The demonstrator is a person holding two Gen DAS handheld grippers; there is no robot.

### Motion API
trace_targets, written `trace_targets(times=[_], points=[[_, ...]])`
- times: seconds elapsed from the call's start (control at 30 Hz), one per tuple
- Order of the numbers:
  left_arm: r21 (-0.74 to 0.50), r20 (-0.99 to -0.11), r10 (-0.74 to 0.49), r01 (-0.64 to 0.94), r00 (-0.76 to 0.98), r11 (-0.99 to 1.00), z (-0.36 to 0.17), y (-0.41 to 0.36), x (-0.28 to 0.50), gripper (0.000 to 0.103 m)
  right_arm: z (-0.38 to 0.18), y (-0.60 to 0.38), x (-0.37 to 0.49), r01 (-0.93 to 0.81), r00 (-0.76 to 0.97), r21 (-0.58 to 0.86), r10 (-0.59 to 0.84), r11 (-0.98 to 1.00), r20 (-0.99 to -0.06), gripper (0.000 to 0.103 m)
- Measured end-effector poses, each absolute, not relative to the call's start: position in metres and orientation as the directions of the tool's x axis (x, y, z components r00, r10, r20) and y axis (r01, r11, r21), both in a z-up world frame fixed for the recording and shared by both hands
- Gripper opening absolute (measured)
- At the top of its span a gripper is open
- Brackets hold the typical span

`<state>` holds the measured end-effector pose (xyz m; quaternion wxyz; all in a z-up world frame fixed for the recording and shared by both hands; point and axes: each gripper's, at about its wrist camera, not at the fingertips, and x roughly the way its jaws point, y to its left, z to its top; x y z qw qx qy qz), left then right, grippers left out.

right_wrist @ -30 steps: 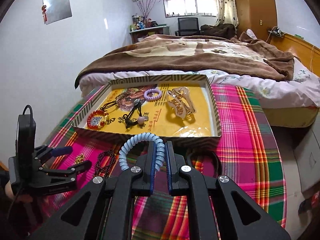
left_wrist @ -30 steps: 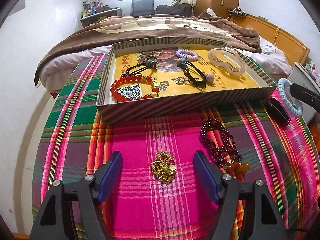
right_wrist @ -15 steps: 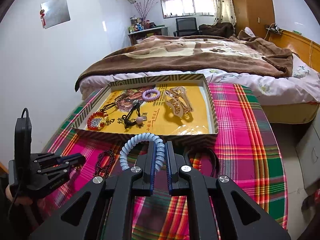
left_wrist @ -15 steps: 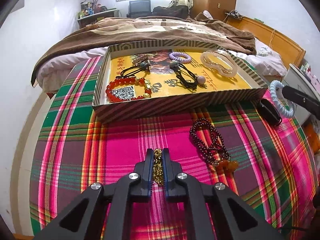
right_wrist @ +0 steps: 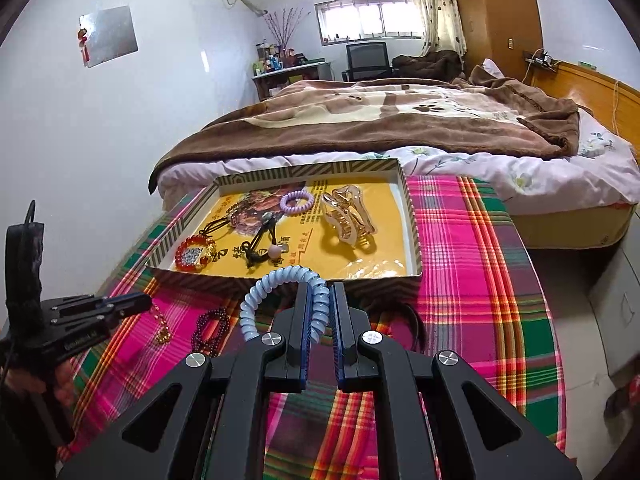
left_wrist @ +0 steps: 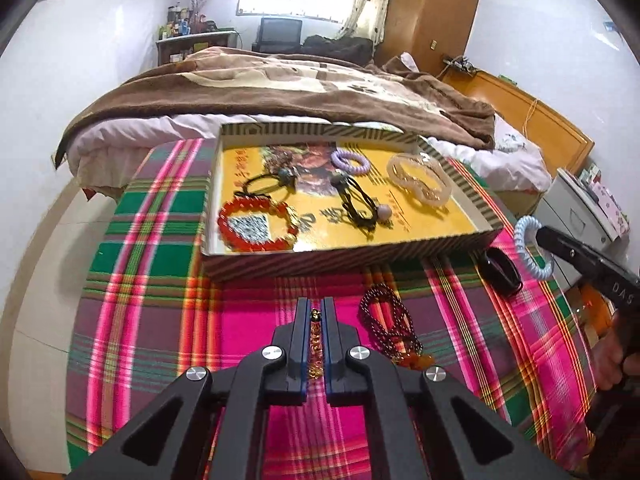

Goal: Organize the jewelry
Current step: 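Carry both items into the yellow tray and open both grippers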

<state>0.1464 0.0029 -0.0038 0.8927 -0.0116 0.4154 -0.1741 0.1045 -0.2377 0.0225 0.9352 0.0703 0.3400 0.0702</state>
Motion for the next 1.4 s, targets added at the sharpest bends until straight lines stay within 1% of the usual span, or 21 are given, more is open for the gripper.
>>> trace_targets(times=[0.1,0.3,0.5,0.67,0.83,0.97,1.1,1.23,1.4], points=[[-0.208,-0.724,-0.348,0.293,0.595,0.933,0.003,0.011,0.149,0.004,0.026,-0.238,0.103,-0.087,0.764,0.177,0.180,0.980,-0.619,0.009],[-0.180,-0.701,-0.341,0.308,0.626,0.934,0.025,0.013,0.150,0.004,0.035,-0.239,0.102,-0.091,0.776,0.175,0.180,0.980,-0.604,0.009],[-0.165,-0.662,-0.364,0.347,0.655,0.923,0.056,0.005,0.162,0.004,0.046,-0.241,0.112,-0.090,0.786,0.182,0.183,0.979,-0.591,0.009],[-0.173,-0.624,-0.406,0.389,0.668,0.905,0.081,-0.009,0.187,0.004,0.044,-0.244,0.135,-0.061,0.775,0.198,0.172,0.978,-0.608,0.009],[-0.177,-0.604,-0.442,0.428,0.664,0.886,0.094,-0.025,0.222,0.004,0.029,-0.241,0.161,-0.032,0.744,0.194,0.153,0.981,-0.650,0.009],[-0.192,-0.602,-0.453,0.432,0.657,0.881,0.092,-0.035,0.251,0.004,0.015,-0.240,0.180,-0.011,0.719,0.197,0.144,0.980,-0.680,0.009],[-0.204,-0.612,-0.463,0.437,0.642,0.876,0.078,-0.045,0.282,0.005,0.001,-0.234,0.203,0.008,0.690,0.186,0.129,0.983,-0.712,0.009],[-0.172,-0.655,-0.430,0.432,0.621,0.885,0.051,-0.059,0.311,0.005,-0.015,-0.229,0.219,0.015,0.664,0.180,0.124,0.984,-0.737,0.009],[-0.195,-0.703,-0.430,0.428,0.566,0.882,0.018,-0.067,0.340,0.005,-0.027,-0.224,0.233,0.020,0.641,0.154,0.105,0.988,-0.760,0.009]])
